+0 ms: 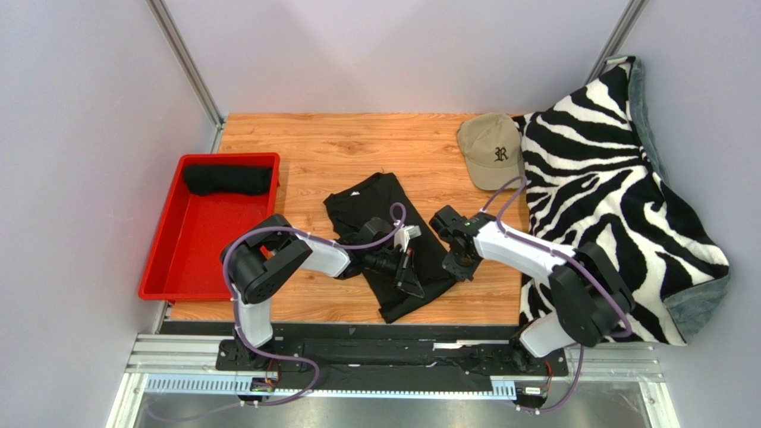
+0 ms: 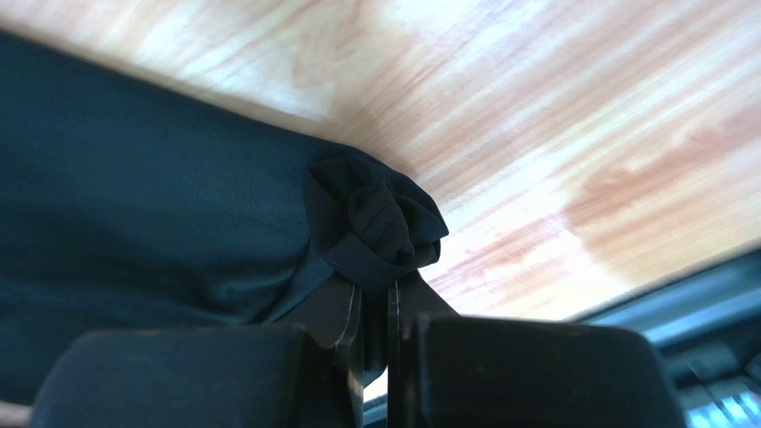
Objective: Roll the t-shirts
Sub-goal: Roll the T-shirt to the center of the board.
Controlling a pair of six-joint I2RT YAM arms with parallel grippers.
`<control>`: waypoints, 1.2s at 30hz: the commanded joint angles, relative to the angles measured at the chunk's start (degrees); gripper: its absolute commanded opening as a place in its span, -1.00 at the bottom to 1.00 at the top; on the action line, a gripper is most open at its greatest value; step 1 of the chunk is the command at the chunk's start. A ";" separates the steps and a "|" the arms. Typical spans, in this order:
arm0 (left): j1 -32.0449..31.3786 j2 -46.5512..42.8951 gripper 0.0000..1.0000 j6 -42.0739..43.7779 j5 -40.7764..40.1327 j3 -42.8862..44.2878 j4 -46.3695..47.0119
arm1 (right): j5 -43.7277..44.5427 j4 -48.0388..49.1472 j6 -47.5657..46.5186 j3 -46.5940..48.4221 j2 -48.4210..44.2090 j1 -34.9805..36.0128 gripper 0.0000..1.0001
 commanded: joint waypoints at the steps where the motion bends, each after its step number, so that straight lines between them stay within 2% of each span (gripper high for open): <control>1: 0.16 -3.83 -0.77 5.75 -1.59 0.68 -5.66 | 5.28 -16.63 0.23 8.34 10.30 -1.15 -1.00; 7: -0.62 -7.96 -0.36 9.70 -7.12 1.12 -9.26 | 4.92 -27.11 -1.79 20.65 25.53 -1.24 -1.00; 11: -2.99 -14.01 -0.20 13.92 -17.81 1.74 -15.66 | 4.05 -27.57 -2.58 22.94 31.25 -1.24 -1.00; 16: -9.14 -20.27 -0.08 20.95 -30.75 3.67 -22.79 | 3.52 -27.57 -2.58 24.18 33.37 -1.33 -1.00; 17: -10.37 -21.49 -0.07 22.09 -35.56 4.37 -25.50 | 3.43 -27.39 -2.67 24.26 33.63 -1.42 -1.00; 20: -14.77 -21.42 -0.02 25.52 -40.69 7.27 -28.50 | 3.08 -26.78 -2.67 23.74 33.81 -1.42 -1.00; 22: -17.13 -20.46 0.01 26.32 -40.97 7.71 -28.87 | 2.64 -26.25 -2.84 23.65 33.99 -1.50 -1.00; 23: -18.19 -20.19 0.04 27.10 -43.84 8.06 -28.87 | 2.55 -26.25 -2.85 23.74 34.07 -1.51 -1.00; 24: -19.16 -20.01 0.15 27.55 -44.83 8.15 -28.78 | 2.55 -26.16 -2.76 23.82 34.25 -1.51 -1.00; 32: -26.98 -17.03 0.22 29.39 -53.52 8.95 -26.67 | 1.32 -24.58 -3.02 23.39 34.95 -1.51 -1.00; 33: -27.69 -16.59 0.35 29.66 -54.50 9.12 -26.67 | 1.32 -24.41 -3.02 23.56 35.13 -1.59 -1.00; 34: -28.57 -15.89 0.38 29.92 -56.25 9.21 -26.32 | 1.15 -24.32 -3.02 23.65 35.22 -1.42 -1.00; 35: -29.10 -15.53 0.53 30.71 -56.70 9.47 -26.06 | 1.23 -24.32 -3.11 23.65 35.39 -1.50 -1.00; 36: -30.15 -15.09 0.55 30.80 -57.14 9.65 -25.97 | 1.06 -24.23 -3.20 23.74 35.39 -1.51 -1.00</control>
